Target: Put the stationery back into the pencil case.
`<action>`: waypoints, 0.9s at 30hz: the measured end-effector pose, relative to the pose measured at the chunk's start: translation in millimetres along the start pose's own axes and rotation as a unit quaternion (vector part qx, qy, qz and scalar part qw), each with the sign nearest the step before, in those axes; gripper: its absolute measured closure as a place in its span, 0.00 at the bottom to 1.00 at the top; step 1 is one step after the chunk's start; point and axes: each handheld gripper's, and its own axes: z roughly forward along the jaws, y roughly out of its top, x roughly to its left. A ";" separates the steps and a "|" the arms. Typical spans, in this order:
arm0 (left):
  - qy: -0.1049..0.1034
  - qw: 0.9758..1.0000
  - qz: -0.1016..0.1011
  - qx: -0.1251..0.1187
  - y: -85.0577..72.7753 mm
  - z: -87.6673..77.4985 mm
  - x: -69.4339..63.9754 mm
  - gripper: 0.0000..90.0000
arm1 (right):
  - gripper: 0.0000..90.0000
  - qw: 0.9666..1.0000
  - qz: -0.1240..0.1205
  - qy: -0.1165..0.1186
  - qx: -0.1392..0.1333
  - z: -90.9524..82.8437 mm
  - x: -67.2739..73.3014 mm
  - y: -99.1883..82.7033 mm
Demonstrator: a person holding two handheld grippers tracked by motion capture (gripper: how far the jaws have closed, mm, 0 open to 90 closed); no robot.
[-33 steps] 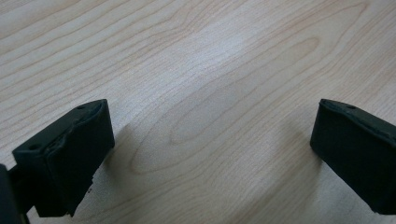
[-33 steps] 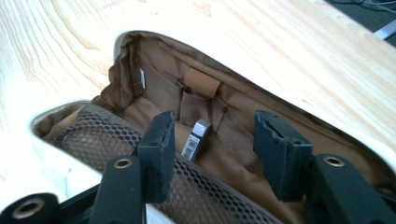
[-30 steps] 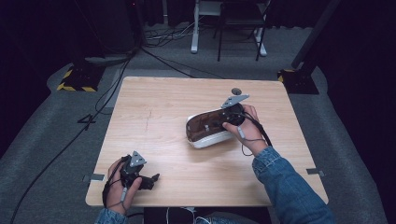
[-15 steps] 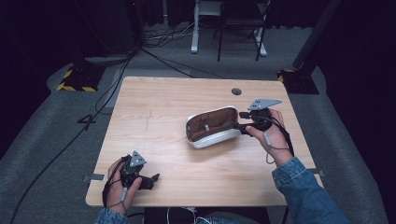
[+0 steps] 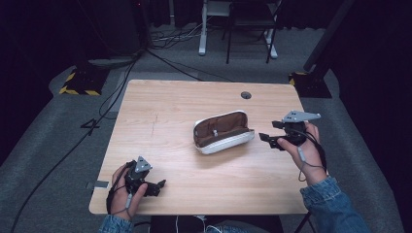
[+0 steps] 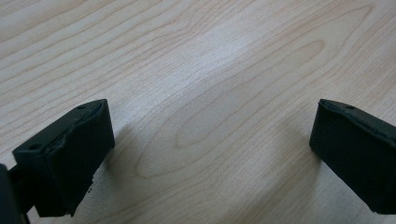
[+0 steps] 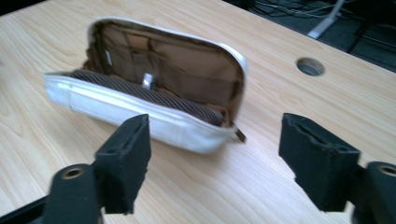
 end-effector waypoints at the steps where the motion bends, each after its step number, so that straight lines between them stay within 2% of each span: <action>1: 0.001 1.000 0.000 0.000 0.2 0.1 0.7 0.00 | 0.26 1.000 0.002 -0.006 0.001 -2.6 -1.3 -2.4; 7: 0.001 1.000 -0.001 0.000 0.9 0.7 2.8 0.00 | 0.21 1.000 0.008 -0.013 0.005 -11.7 -5.7 -13.5; 8: 0.003 1.000 -0.001 0.001 1.0 0.5 3.0 0.00 | 0.20 1.000 0.014 -0.017 0.008 -16.3 -7.6 -20.4; 9: 0.004 1.000 -0.006 0.000 0.9 0.7 2.6 0.00 | 0.20 1.000 0.015 -0.018 0.007 -18.3 -8.6 -23.4; 14: 0.005 1.000 -0.003 0.000 1.3 1.0 3.7 0.00 | 0.20 0.999 0.027 -0.032 0.012 -28.6 -14.2 -38.5; 20: 0.005 1.000 -0.003 0.000 1.3 1.0 3.6 0.00 | 0.21 0.997 0.040 -0.046 0.037 -36.3 -19.6 -58.6; 27: 0.006 1.000 -0.004 0.000 1.3 1.1 3.6 0.00 | 0.23 0.996 0.057 -0.050 0.036 -40.2 -25.1 -78.1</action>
